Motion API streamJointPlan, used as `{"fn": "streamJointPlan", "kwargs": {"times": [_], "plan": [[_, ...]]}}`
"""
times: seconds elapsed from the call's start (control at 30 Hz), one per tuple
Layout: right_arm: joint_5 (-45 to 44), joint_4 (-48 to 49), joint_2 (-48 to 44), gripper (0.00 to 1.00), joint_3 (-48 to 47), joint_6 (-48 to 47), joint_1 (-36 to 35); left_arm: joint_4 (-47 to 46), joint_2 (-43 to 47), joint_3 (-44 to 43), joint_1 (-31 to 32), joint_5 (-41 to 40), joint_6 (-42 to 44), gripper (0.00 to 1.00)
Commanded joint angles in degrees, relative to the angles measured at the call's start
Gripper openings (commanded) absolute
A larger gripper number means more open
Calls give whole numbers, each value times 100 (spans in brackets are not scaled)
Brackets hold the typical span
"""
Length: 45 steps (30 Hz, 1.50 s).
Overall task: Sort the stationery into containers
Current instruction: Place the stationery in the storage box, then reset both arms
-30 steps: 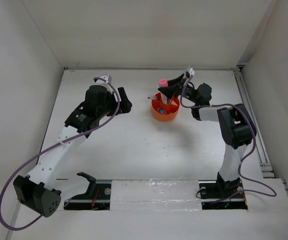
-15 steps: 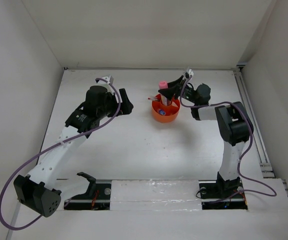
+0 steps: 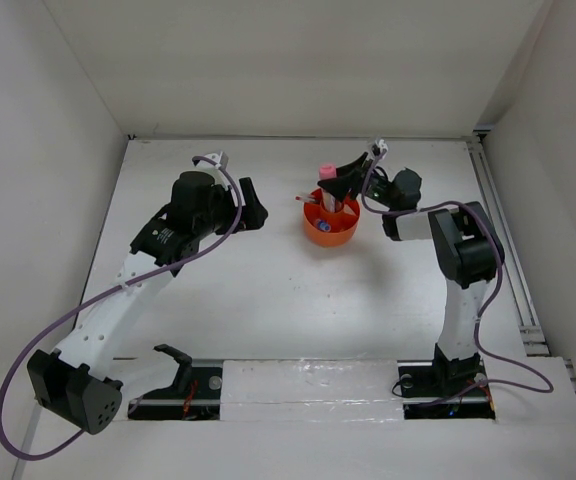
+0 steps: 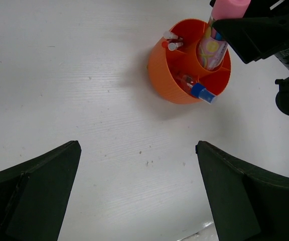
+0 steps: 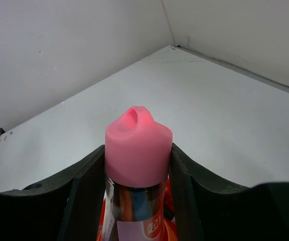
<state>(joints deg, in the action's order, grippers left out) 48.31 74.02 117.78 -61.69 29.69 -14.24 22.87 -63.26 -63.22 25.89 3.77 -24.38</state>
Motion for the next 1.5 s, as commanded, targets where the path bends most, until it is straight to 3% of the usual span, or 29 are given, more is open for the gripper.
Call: {"fn": "streamJointPlan", "kwargs": {"times": [0.0,0.07,0.1,0.2,0.23,0.43,0.5,0.53,0.57,0.63,0.67,0.7,0.73,0.93,1.07,1.17,1.3,1.47], "plan": [[178,2985,26,55,-45,317,27,-178,16,56,4,89,100,99],[178,2987,-104,59,8,318,27,-178,16,56,4,89,100,99],[178,2987,-167,75,69,318,27,-178,16,56,4,89,100,99],[178,2987,-360,83,192,318,-26,-178,16,56,4,89,100,99],[178,2987,-361,100,193,318,-26,-178,16,56,4,37,100,99],[109,2987,-1131,100,640,318,-79,-117,69,56,4,-376,39,99],[21,1791,-1850,100,772,39,-132,14,121,-14,4,-1076,-101,99],[-41,1783,-2159,100,834,37,-210,15,121,-15,4,-1080,-180,99],[-102,1278,-2502,100,886,-616,-263,94,182,-67,4,-1393,-181,99],[-960,-1371,-3657,100,800,-1645,-570,147,313,-128,4,-1676,-243,99],[-1469,-2443,-4013,100,668,-2834,-754,147,367,-129,4,-1921,-243,99],[-2144,-4176,-4304,100,511,-3238,-999,217,368,-129,4,-2054,-295,99],[-3682,-4803,-4533,100,231,-3433,-1454,218,455,-181,4,-2204,-295,99],[-6135,-7931,-5659,100,-264,-2865,-1757,648,727,-507,4,-2846,-532,99],[-7770,-9394,-6345,100,-317,-2635,-2345,876,1035,-630,4,-3145,-585,99],[-8205,-10263,-6846,100,-379,-2477,-2470,1087,1316,-630,4,-3478,-647,99],[-8006,-11231,-7373,100,-607,-2170,-2584,1325,1703,-577,4,-3734,-700,99],[-7469,-11410,-8146,100,-546,-2169,-2584,1396,2379,-51,4,-3787,-840,99]]}}
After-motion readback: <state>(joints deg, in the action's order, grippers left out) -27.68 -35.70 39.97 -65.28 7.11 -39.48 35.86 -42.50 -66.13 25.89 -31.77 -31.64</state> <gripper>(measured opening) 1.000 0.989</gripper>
